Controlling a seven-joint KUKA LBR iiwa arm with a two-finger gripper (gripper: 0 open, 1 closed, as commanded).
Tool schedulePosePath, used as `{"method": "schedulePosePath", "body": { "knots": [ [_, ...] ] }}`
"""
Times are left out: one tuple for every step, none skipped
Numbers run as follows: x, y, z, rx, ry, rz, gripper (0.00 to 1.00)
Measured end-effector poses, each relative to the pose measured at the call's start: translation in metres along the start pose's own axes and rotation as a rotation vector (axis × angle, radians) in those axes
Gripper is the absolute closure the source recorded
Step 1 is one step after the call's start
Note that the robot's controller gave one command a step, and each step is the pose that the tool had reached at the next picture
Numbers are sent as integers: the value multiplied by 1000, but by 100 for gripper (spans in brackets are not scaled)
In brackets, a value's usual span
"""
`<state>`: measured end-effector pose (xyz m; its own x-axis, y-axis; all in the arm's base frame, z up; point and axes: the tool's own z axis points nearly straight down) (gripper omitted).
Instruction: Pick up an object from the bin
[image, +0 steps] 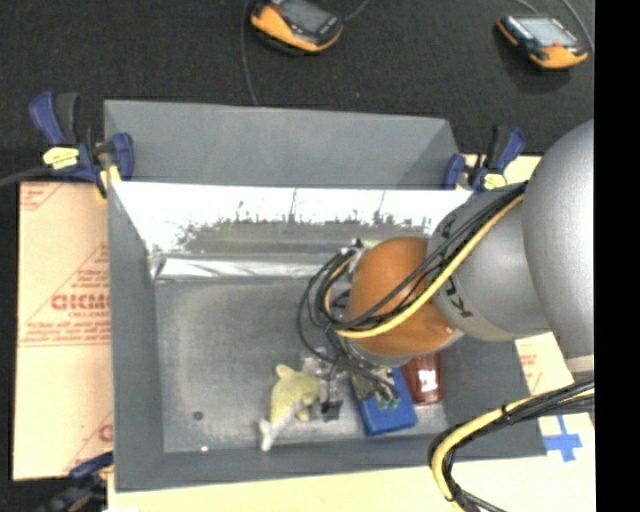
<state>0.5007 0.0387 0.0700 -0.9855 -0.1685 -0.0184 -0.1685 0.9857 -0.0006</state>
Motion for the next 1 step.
{"method": "schedulePosePath", "body": {
  "knots": [
    [-5,-11,-58,0,5,-33,100]
  ]
}}
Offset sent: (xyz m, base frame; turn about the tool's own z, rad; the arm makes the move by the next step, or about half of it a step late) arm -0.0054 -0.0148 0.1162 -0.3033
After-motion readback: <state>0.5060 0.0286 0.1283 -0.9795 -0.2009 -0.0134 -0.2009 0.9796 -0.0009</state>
